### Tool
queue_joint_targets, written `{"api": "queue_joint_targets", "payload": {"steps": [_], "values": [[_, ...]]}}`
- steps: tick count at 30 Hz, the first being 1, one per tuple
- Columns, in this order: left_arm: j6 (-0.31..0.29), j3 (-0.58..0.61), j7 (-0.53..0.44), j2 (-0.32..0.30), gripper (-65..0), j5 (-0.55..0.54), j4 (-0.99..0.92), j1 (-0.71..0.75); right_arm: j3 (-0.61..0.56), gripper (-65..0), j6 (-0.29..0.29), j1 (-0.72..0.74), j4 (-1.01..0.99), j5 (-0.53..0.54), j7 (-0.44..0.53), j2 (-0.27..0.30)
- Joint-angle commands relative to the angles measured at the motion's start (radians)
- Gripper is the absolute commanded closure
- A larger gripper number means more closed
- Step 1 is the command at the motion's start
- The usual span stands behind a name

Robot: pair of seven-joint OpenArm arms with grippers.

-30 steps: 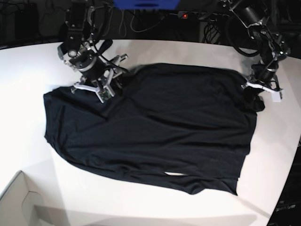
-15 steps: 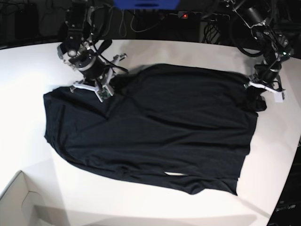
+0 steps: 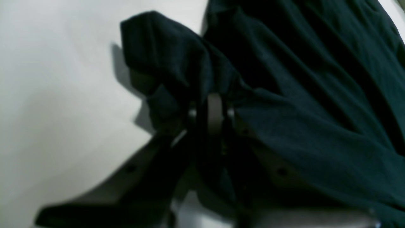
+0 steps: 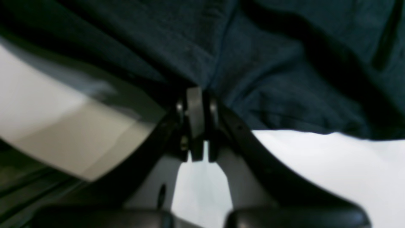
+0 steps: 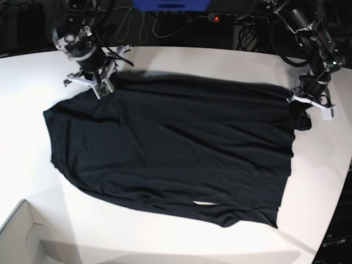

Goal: Layout the t-shirt on the table in an organized manner, then fold the t-shirt properly
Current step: 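Pull the grasped side edges apart and toward the collar with both grippers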

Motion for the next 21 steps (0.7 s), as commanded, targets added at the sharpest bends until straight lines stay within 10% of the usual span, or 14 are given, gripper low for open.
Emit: {"api": "queue_joint_targets", "payload": {"steps": [1, 21], "values": [[-0.005, -0.002, -0.029, -0.013, -0.3, -0.021, 0.043, -0.009, 0.003, 0.0, -0.005, -0.013, 0.021, 0.002, 0.015, -0.001], [-0.005, -0.09, 0.095, 0.002, -0.3, -0.176, 0.328, 0.214, -0.003, 0.0, -0.005, -0.207, 0.034, 0.007, 0.179, -0.024]]}}
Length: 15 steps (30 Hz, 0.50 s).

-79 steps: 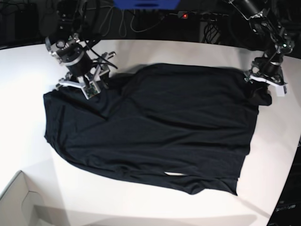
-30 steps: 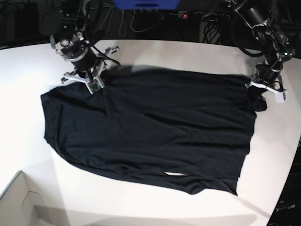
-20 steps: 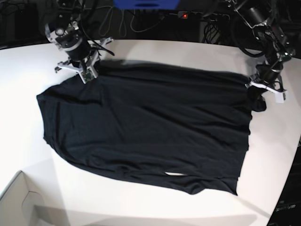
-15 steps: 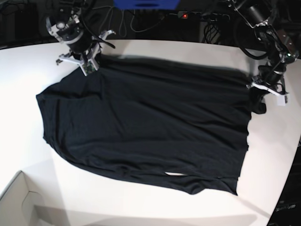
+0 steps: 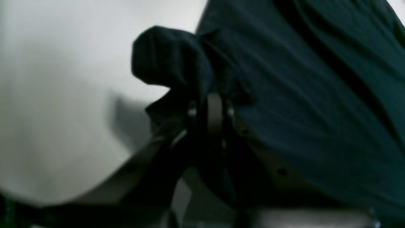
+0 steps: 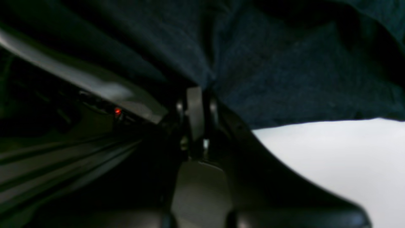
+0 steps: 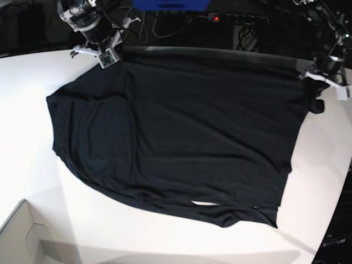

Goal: Layout the t-shirt on the table in an organized manner, then fold the t-shirt properly
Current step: 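Pull the grasped side edges apart and toward the collar with both grippers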

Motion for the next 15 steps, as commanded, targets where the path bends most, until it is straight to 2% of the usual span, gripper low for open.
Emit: {"api": "queue_joint_targets", "payload": {"steps": [1, 11, 13, 15], "values": [[0.002, -0.009, -0.027, -0.015, -0.3, -0.029, 0.031, 0.006, 0.004, 0.0, -0.005, -0.016, 0.019, 0.006, 0.035, 0.001], [0.002, -0.063, -0.025, -0.015, -0.3, -0.06, 0.09, 0.081, -0.026, 0.0, -0.005, -0.099, 0.021, 0.006, 0.126, 0.001], [0.002, -0.089, -0.025, -0.011, -0.3, -0.059, 0.09, 0.081, -0.033, 0.0, -0.005, -0.111, 0.039, 0.035, 0.126, 0.001], [0.002, -0.103, -0.025, -0.01, -0.3, -0.059, 0.09, 0.081, -0.035, 0.0, -0.005, -0.134, 0.07, 0.109, 0.126, 0.001]]}}
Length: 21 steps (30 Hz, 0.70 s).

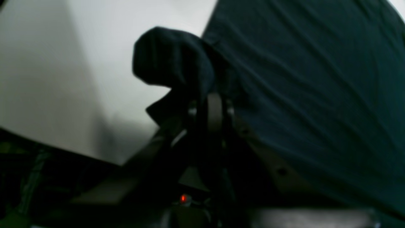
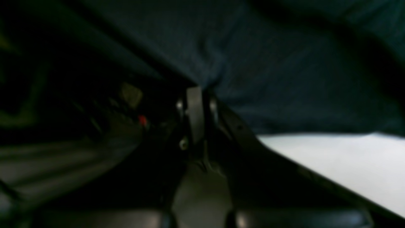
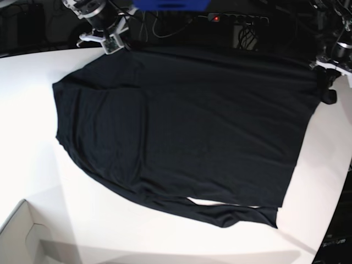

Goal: Layout the t-shirt on the table in an organized manner, then fold the t-shirt properly
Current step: 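Pull the grasped side edges apart and toward the collar with both grippers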

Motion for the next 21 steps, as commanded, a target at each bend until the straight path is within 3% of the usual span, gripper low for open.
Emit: {"api": "queue_joint_targets", "payload": {"steps": [1, 6, 18, 21], "values": [[0.002, -0.011, -0.025, -0.016, -0.3, -0.016, 0.02, 0.004, 0.003, 0.0, -0.004, -0.02, 0.041, 0.043, 0.024, 0.001], [0.002, -0.01, -0.025, -0.019, -0.3, -0.016, 0.019, 0.002, 0.005, 0.0, -0.004, -0.02, 0.078, 0.114, 0.024, 0.001], [0.002, -0.005, -0.025, -0.02, -0.3, -0.004, 0.006, -0.112, -0.003, 0.0, -0.004, 0.098, 0.06, 0.112, 0.016, 0.001], [0.002, 0.018, -0.025, -0.02, -0.3, 0.047, 0.006, -0.147, -0.003, 0.0, -0.004, 0.141, 0.046, 0.112, 0.016, 0.001]]}}
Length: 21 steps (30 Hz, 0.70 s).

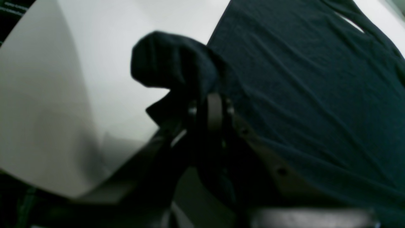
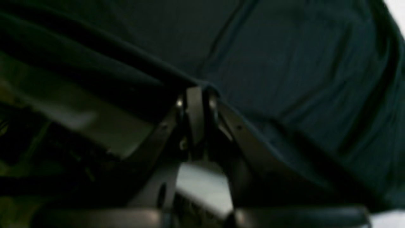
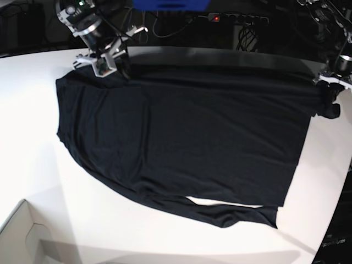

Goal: Layout the t-shirt on the table in an organized manner, then fold the t-shirt properly
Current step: 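Pull the grasped side edges apart and toward the collar with both grippers, then lower the grasped edges onto the table with both grippers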

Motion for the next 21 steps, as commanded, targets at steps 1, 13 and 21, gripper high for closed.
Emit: {"api": "queue_joint_targets", "payload": {"steps": [1, 13, 21], "values": [[-0.002, 0.006, -0.028, -0.017, -0.3, 0.006, 0.016, -0.026, -0.001, 0.0, -0.004, 0.01, 0.003, 0.018, 0.025, 0.001], [-0.002, 0.067, -0.03, -0.02, -0.3, 0.158, -0.065, -0.182, 0.002, 0.0, -0.004, 0.171, -0.132, 0.017, 0.025, 0.001], [-0.002, 0.067, -0.033, -0.031, -0.3, 0.233, -0.161, -0.283, 0.007, 0.0, -0.004, 0.257, -0.225, 0.015, 0.025, 0.06]]}}
